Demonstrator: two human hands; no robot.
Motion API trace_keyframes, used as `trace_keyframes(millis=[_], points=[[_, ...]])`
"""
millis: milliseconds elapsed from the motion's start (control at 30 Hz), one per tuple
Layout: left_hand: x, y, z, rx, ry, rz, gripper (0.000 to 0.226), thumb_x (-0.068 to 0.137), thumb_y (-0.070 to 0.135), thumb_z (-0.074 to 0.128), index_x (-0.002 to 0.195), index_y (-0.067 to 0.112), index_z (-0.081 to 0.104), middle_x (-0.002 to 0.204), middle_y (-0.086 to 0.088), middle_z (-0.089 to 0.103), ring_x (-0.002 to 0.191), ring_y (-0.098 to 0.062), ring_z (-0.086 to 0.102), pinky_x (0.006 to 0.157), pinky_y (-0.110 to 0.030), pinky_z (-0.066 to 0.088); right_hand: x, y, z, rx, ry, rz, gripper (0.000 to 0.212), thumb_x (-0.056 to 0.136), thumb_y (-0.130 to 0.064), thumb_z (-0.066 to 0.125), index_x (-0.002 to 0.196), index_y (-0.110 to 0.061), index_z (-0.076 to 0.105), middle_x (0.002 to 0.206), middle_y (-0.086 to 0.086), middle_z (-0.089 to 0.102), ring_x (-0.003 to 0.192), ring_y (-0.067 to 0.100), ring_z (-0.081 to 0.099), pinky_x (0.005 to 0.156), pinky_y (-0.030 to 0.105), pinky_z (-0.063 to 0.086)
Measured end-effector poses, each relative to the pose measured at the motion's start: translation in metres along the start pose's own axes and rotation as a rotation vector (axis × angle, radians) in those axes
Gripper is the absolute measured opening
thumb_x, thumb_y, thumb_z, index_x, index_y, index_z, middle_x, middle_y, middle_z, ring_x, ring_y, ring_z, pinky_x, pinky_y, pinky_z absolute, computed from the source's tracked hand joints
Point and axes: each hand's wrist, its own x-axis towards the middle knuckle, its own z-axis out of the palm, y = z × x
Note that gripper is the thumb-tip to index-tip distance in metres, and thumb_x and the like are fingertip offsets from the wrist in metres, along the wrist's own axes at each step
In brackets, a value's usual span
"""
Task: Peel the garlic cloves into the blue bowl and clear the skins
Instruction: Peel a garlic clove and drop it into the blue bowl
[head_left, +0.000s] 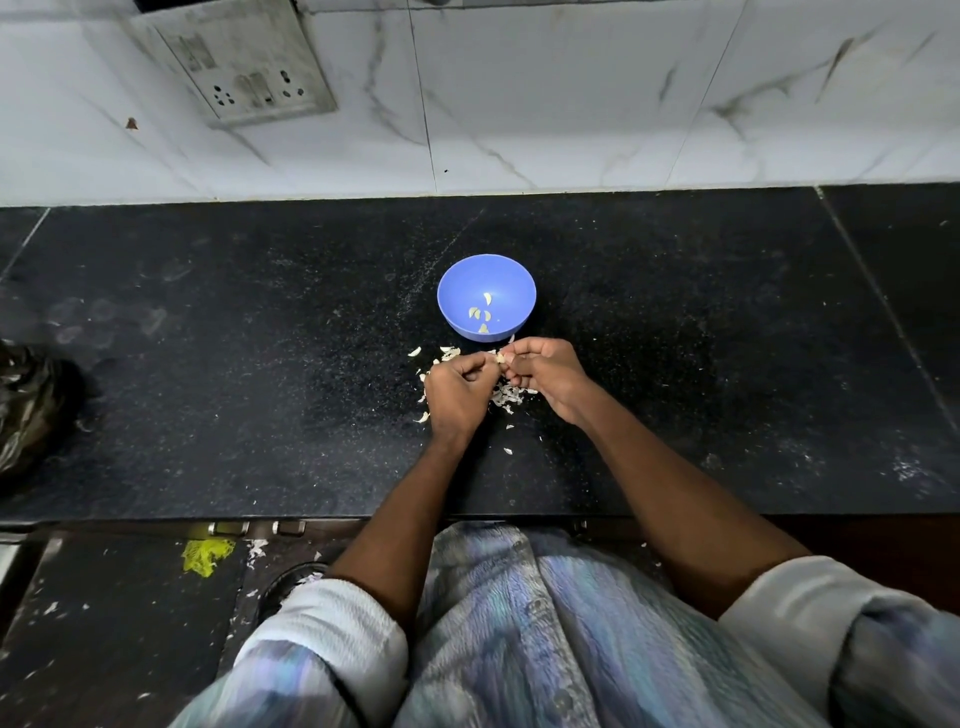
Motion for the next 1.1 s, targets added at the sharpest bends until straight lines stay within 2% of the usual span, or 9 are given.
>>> trace_keyframes(millis=[100,267,467,600,700,800,867,967,1100], points=[[0.001,0.0,0.002,-0.038,0.01,-0.069,0.013,0.093,0.012,0.073,0.087,0.011,0.084,0.074,0.005,0.078,0.061,0.0,0.064,0.064,-0.02,0.053,0.001,0.001,-0.001,0.033,-0.008,0.008,0.011,0.095,0.004,0.065,0.101,0.0,0.074,0.081,0.011,0.073,0.067,0.012,0.063,0.066,0.023,0.056],[0.004,-0.004,0.003,-0.097,-0.018,-0.121,0.008,0.094,0.016,0.075,0.091,0.012,0.082,0.079,0.003,0.08,0.069,-0.008,0.071,0.073,-0.03,0.061,0.001,-0.002,-0.001,0.108,-0.005,0.047,0.011,0.095,0.004,0.064,0.1,0.0,0.073,0.083,0.013,0.072,0.073,0.016,0.065,0.068,0.023,0.057],[0.005,-0.007,0.002,-0.094,-0.018,-0.102,0.004,0.092,0.016,0.079,0.09,0.013,0.082,0.079,0.003,0.08,0.069,-0.009,0.073,0.071,-0.031,0.062,-0.001,-0.003,-0.001,0.146,-0.046,0.093,0.01,0.094,0.001,0.067,0.101,-0.003,0.074,0.091,0.014,0.072,0.072,0.013,0.065,0.069,0.023,0.057],[0.006,-0.01,0.003,-0.07,-0.023,-0.066,0.004,0.094,0.013,0.077,0.093,0.012,0.08,0.082,0.003,0.079,0.069,-0.004,0.069,0.07,-0.025,0.058,0.001,-0.003,0.001,0.254,-0.085,0.185,0.013,0.097,0.001,0.062,0.101,-0.006,0.071,0.085,0.007,0.069,0.073,0.011,0.062,0.067,0.021,0.055],[0.005,-0.007,0.004,-0.055,-0.025,-0.06,0.005,0.095,0.014,0.076,0.094,0.011,0.08,0.084,0.002,0.079,0.072,-0.007,0.072,0.071,-0.024,0.058,0.004,-0.004,0.005,0.368,-0.079,0.245,0.012,0.099,-0.004,0.061,0.108,-0.007,0.068,0.086,0.003,0.07,0.076,0.01,0.062,0.068,0.02,0.055],[0.004,-0.007,0.004,0.001,-0.06,-0.034,0.007,0.094,0.012,0.073,0.095,0.013,0.08,0.084,0.004,0.079,0.076,-0.013,0.074,0.073,-0.023,0.058,0.006,-0.004,0.007,0.432,-0.024,0.271,0.008,0.1,-0.006,0.06,0.102,-0.009,0.067,0.083,0.003,0.07,0.075,0.009,0.063,0.068,0.02,0.053],[0.004,-0.007,0.004,0.035,-0.082,-0.005,0.009,0.093,0.012,0.072,0.095,0.015,0.081,0.085,0.006,0.079,0.078,-0.016,0.075,0.075,-0.027,0.06,0.007,-0.004,0.006,0.416,0.016,0.247,0.007,0.1,-0.006,0.062,0.1,-0.009,0.068,0.084,0.005,0.069,0.072,0.009,0.064,0.065,0.019,0.053],[0.004,-0.01,0.002,0.133,-0.036,0.019,0.012,0.093,0.015,0.074,0.095,0.021,0.084,0.086,0.012,0.079,0.076,-0.009,0.073,0.077,-0.032,0.062,0.007,-0.002,0.0,0.306,0.063,0.159,0.008,0.096,-0.003,0.067,0.099,-0.007,0.072,0.086,0.008,0.07,0.071,0.01,0.062,0.067,0.018,0.053],[0.005,-0.007,0.0,0.184,0.047,-0.019,0.005,0.086,0.032,0.084,0.087,0.027,0.083,0.078,0.016,0.077,0.07,-0.001,0.072,0.07,-0.03,0.061,0.005,0.001,-0.006,0.047,0.054,0.066,0.015,0.093,0.002,0.069,0.098,-0.01,0.076,0.09,0.013,0.073,0.076,0.014,0.062,0.074,0.027,0.051]])
